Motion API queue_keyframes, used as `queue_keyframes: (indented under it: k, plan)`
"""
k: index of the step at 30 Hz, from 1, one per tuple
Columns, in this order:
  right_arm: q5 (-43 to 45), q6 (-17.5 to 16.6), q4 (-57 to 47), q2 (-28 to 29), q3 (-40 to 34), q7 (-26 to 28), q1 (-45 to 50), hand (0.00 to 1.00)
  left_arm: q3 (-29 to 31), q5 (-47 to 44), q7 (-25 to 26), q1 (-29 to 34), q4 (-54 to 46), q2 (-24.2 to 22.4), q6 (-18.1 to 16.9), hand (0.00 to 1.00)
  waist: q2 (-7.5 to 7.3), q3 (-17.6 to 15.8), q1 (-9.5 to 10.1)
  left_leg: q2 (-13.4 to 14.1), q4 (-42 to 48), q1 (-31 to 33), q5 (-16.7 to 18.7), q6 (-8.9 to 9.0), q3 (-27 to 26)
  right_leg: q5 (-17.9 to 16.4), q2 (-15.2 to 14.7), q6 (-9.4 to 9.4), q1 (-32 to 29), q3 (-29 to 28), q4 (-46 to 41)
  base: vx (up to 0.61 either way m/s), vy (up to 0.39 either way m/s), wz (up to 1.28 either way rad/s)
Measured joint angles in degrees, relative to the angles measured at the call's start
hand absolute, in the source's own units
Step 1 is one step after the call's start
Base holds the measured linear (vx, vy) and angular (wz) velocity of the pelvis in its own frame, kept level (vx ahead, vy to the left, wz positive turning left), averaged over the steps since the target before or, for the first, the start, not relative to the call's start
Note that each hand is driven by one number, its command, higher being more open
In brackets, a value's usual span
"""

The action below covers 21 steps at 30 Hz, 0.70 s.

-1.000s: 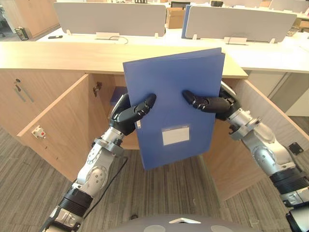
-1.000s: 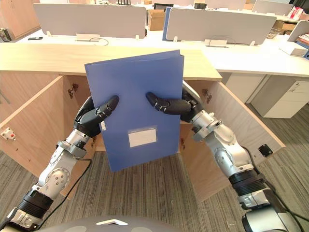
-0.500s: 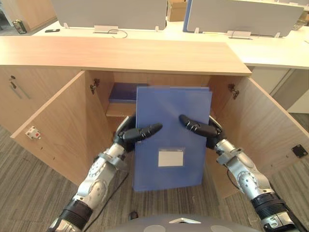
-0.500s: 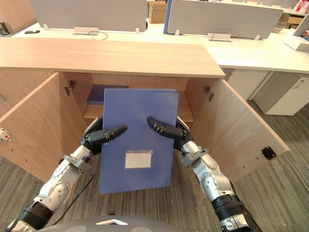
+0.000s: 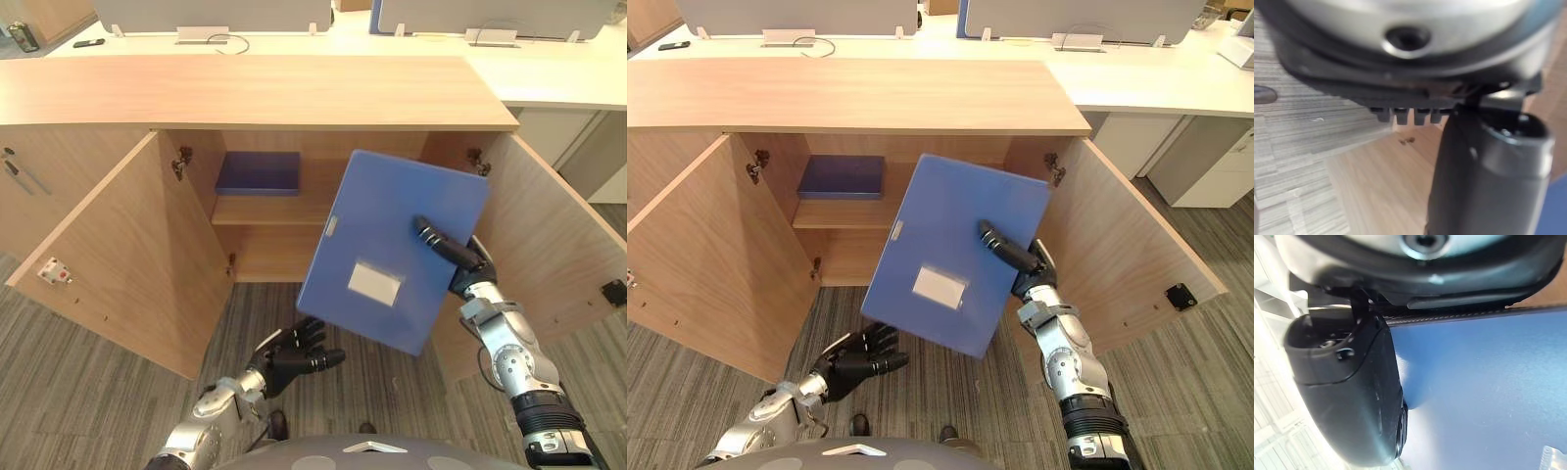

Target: Walk over to the cabinet, pick up the folder, carry it to the office cabinet, place the folder inside the office cabinet, then close the office cabinet door

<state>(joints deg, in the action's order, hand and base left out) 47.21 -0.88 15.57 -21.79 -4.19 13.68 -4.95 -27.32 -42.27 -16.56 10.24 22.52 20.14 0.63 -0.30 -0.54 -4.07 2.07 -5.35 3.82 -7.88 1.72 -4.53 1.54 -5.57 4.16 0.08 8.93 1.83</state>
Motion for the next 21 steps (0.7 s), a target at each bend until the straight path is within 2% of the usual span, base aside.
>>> queue_keyframes:
  k: [4, 8, 11, 15, 18, 21]
  plan:
    - [0.5, -1.5, 0.0, 1.8, -0.1, -1.4, -1.2, 0.0, 0.0, -0.4, 0.9, -0.3, 3.6, -1.0, 0.9, 1.0, 0.31, -0.2, -0.32, -0.1, 0.0, 0.0, 0.1, -0.02, 0.0, 0.1, -0.1, -0.13, 0.0, 0.0, 0.0, 0.0, 0.0, 0.0]
    - [0.5, -1.6, 0.0, 8.9, 1.6, -4.2, -1.2, 0.0, -2.0, -5.2, 2.4, -1.0, 10.3, -3.1, 2.2, 1.0, 0.57, -0.4, -0.39, -0.4, 0.0, -0.1, 0.1, -0.03, 0.0, 0.1, -0.1, -0.12, 0.1, 0.0, 0.0, 0.0, 0.0, 0.0]
    - [2.0, -1.7, 2.2, 12.3, 2.9, -5.8, -2.7, 0.0, -2.9, -5.6, 3.5, -1.3, 13.9, -5.0, 2.2, 1.0, 0.56, -0.4, 0.1, -0.4, 0.0, -0.2, 0.1, -0.04, 0.1, -0.1, -0.1, 0.13, 0.2, 0.2, 0.0, 0.0, 0.0, 0.0]
    - [12.8, -3.7, 14.3, 16.5, 3.1, -11.9, -13.1, 0.0, -3.8, -6.6, 6.0, -5.3, 22.1, -8.2, 2.6, 1.0, 0.64, -1.9, 1.54, -0.6, 0.0, -0.2, 0.3, 0.08, 0.7, -0.2, -0.3, 0.44, 0.7, 0.7, 0.1, -0.06, 0.02, 0.09]
    - [17.5, -4.6, 19.8, 17.6, 2.5, -14.3, -17.7, 0.0, -2.4, -2.4, 6.5, -7.4, 26.2, -9.0, 2.1, 1.0, 0.57, -2.4, 2.75, -0.7, 0.0, -0.2, 0.2, 0.09, 1.1, -0.2, -0.5, 0.4, 1.1, 1.2, 0.4, -0.03, 0.023, 0.11]
    - [19.0, -4.8, 27.4, 17.6, -0.6, -14.9, -23.3, 0.0, 4.4, 7.4, 6.8, -8.8, 31.2, -10.4, 1.6, 1.0, 0.65, -3.5, 3.72, -1.1, 0.0, -0.2, 0.2, 0.05, 1.9, -0.2, -0.7, 0.67, 1.5, 2.1, 0.4, 0.02, 0.011, 0.13]
